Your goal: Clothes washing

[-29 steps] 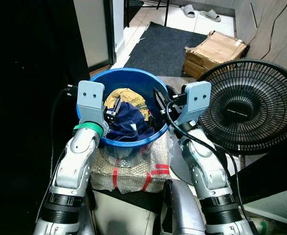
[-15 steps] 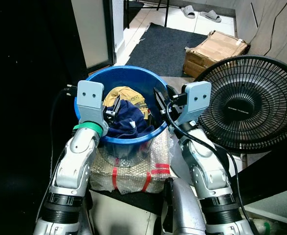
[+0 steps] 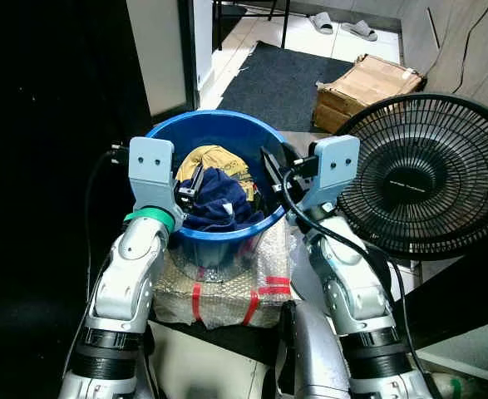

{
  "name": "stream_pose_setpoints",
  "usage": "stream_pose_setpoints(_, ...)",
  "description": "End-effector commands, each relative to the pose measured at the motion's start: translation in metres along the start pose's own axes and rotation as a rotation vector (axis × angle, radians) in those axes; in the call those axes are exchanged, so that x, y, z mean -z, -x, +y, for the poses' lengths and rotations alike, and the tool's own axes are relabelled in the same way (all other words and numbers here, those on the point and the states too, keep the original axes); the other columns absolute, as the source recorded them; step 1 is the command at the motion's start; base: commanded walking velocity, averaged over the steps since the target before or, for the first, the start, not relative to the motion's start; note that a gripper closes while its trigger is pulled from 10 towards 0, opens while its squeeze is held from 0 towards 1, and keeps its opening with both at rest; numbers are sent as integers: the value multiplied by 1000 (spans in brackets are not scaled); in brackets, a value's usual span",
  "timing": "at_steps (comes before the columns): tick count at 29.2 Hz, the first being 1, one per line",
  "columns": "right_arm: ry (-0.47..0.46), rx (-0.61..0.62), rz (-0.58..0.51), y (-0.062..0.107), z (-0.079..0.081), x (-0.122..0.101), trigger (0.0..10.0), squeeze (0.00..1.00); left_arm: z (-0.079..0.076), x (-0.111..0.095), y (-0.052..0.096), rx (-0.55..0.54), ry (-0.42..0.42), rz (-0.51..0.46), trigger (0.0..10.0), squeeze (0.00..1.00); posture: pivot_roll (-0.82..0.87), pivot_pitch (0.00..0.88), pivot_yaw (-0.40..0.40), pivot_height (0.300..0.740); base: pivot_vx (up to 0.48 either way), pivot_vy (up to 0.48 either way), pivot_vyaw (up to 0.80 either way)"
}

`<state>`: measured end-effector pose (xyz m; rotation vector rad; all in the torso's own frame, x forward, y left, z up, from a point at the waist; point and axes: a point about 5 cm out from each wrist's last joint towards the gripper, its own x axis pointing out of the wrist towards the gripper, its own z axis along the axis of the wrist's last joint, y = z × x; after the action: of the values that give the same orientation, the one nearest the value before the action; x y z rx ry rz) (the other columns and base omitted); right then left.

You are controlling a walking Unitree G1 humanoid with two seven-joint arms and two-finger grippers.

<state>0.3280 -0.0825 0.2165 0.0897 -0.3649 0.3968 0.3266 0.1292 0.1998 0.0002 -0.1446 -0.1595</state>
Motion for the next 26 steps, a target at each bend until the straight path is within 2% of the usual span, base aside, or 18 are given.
stream_pose_setpoints(1,17,0,-15,-6,-1,-7,10000,0,1,-2,-1,-9,18,-1,10000,0,41,74,-12,371,0,0,0)
stream_pose_setpoints(2,17,0,-15,-6,-1,-7,10000,0,1,-2,-1,-9,18,-1,10000,0,41,74,-12,371,0,0,0)
stream_pose_setpoints(4,41,-5,-10,-21,-2,-10,10000,0,2,-2,-8,-39,68,13,10000,0,47,81,-20,371,0,0,0)
stream_pose_setpoints(5,41,-5,-10,-21,-2,-10,10000,0,2,-2,-8,-39,68,13,10000,0,47,81,-20,371,0,0,0)
stream_pose_setpoints(7,69,-11,6,-38,-1,-10,10000,0,6,1,-14,-92,124,47,10000,0,53,85,-27,371,0,0,0)
stream_pose_setpoints(8,69,-11,6,-38,-1,-10,10000,0,6,1,-14,-92,124,47,10000,0,53,85,-27,371,0,0,0)
stream_pose_setpoints(10,113,-8,22,-57,-3,-14,10000,0,8,3,-18,-130,154,66,10000,0,60,92,-36,371,0,0,0)
stream_pose_setpoints(11,113,-8,22,-57,-3,-14,10000,0,8,3,-18,-130,154,66,10000,0,60,92,-36,371,0,0,0)
stream_pose_setpoints(12,135,7,35,-66,-7,-17,10000,0,8,4,-18,-140,159,71,10000,0,64,99,-41,371,0,0,0)
stream_pose_setpoints(14,135,7,35,-66,-7,-17,10000,0,8,4,-18,-140,159,71,10000,0,64,99,-41,371,0,0,0)
stream_pose_setpoints(16,174,18,122,-79,-13,-13,10000,0,8,8,-16,-161,175,90,10000,0,70,114,-54,371,0,0,0)
stream_pose_setpoints(17,174,18,122,-79,-13,-13,10000,0,8,8,-16,-161,175,90,10000,0,70,114,-54,371,0,0,0)
stream_pose_setpoints(18,180,-13,205,-82,-11,-4,10000,0,10,10,-14,-178,196,101,10000,0,72,119,-60,371,0,0,0)
stream_pose_setpoints(20,180,-13,205,-82,-11,-4,10000,0,10,10,-14,-178,196,101,10000,0,72,119,-60,371,0,0,0)
stream_pose_setpoints(23,169,-139,402,-78,1,24,10000,0,20,12,-5,-234,218,111,10000,0,79,139,-78,371,0,0,0)
stream_pose_setpoints(25,165,-149,430,-75,-1,29,10000,0,24,11,-3,-249,219,110,10000,0,78,143,-78,371,0,0,0)
stream_pose_setpoints(26,148,-137,462,-71,-7,35,10000,0,27,9,0,-260,221,106,10000,0,75,148,-76,371,0,0,0)
